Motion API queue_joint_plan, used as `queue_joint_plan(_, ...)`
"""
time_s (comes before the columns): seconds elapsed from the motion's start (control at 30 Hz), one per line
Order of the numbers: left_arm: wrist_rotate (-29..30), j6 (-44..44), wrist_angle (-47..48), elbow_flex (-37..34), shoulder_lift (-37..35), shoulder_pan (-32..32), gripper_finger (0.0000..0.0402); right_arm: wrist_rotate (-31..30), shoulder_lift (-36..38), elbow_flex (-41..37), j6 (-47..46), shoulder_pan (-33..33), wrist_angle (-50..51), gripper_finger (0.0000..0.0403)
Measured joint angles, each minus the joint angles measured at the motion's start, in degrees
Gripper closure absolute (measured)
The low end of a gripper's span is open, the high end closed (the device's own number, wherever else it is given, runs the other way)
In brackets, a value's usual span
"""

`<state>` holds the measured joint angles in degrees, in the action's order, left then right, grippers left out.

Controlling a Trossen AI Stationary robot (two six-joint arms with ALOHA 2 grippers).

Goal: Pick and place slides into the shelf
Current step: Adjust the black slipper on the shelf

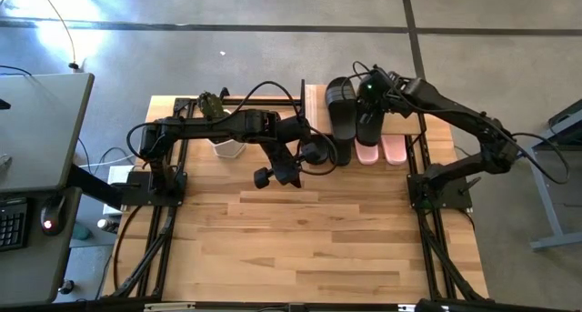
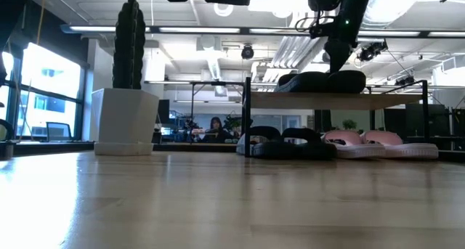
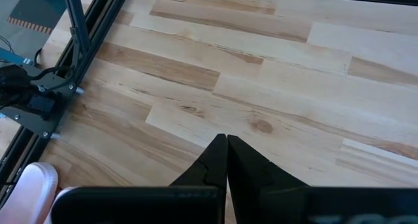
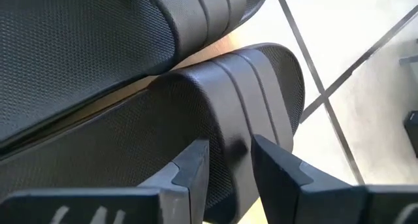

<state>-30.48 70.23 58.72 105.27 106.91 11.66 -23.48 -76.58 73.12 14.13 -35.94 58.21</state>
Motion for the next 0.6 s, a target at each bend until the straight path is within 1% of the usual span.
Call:
queue_joint_plan(0.23,0.0,0.0,0.0,0.0,0.0,0.0,0.0401,-0.2,2.7,0.0,-0.2,0.1,0.0,0.0300)
queue_joint_plan(0.4,0.0,0.0,0.0,0.0,0.0,0.0,0.0401,2.7,6.1,0.0,-3.0,0.4,3.9,0.0300)
queue_joint_plan(0.47,0.0,0.0,0.1,0.0,0.0,0.0,0.0401,5.9,8.1,0.0,-6.4,0.9,6.0,0.0300)
queue_joint_plan(0.6,0.0,0.0,0.1,0.0,0.0,0.0,0.0401,16.9,13.5,0.0,-18.0,2.5,6.9,0.0302)
